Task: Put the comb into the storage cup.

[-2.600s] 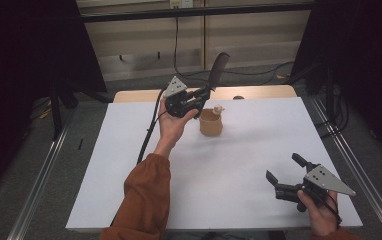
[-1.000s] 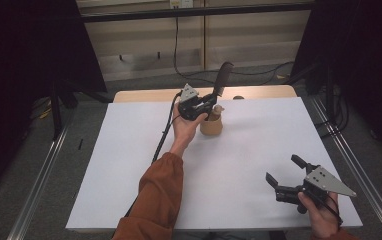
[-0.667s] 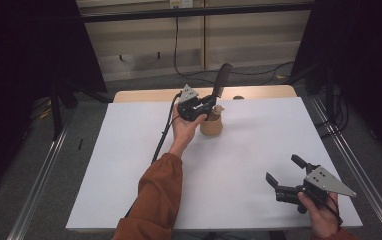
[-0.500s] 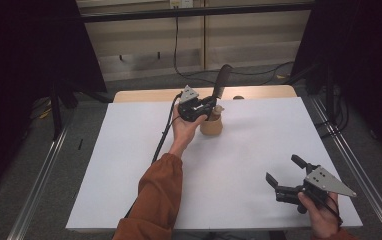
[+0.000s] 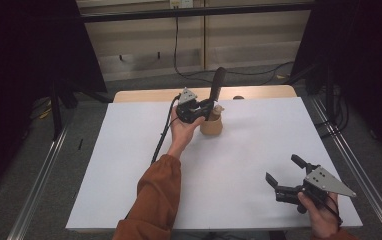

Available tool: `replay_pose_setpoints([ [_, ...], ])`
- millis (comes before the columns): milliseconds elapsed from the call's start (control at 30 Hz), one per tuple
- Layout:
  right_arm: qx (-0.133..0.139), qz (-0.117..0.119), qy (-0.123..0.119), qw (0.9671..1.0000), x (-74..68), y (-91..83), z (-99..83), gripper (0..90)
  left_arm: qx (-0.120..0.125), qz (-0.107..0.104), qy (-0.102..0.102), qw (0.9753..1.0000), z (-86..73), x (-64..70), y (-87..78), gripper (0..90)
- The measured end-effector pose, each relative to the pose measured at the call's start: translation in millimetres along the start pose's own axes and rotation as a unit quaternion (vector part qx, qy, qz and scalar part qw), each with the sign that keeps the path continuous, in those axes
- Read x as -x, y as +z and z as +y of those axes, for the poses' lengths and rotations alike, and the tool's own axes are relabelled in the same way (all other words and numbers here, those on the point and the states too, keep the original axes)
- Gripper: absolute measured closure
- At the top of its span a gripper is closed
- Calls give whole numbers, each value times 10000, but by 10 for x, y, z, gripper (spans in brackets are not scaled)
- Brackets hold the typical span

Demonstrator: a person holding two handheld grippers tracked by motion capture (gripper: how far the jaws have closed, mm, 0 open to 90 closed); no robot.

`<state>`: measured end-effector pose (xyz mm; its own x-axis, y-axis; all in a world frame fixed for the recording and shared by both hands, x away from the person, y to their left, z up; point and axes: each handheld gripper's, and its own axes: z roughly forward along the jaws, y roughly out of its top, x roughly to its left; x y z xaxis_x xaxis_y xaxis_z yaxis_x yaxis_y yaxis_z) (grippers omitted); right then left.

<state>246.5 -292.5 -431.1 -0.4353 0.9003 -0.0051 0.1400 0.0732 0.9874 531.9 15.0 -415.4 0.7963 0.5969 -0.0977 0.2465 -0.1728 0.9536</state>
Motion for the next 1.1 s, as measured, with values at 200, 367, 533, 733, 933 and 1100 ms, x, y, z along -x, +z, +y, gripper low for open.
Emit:
replay_pose_setpoints([
  [200,0,5,-1,10000,0,-2,-1,0,-177,5,28,9998,-29,-2,6,729],
  [367,-11,0,5,10000,-1,4,-2,0,-199,22,42,9998,-35,3,4,729],
  [533,-4,13,4,10000,-2,4,-3,0,-241,30,-33,9997,-76,-10,10,729],
  [733,-24,14,-16,10000,-5,4,-2,0,-268,36,24,9996,-81,-1,17,728],
  [933,-25,12,-18,10000,-5,3,-2,0,-258,62,-43,9996,-112,7,24,728],
  [1100,-24,20,-25,10000,-7,3,-2,0,-281,76,9,9996,-106,12,25,727],
])
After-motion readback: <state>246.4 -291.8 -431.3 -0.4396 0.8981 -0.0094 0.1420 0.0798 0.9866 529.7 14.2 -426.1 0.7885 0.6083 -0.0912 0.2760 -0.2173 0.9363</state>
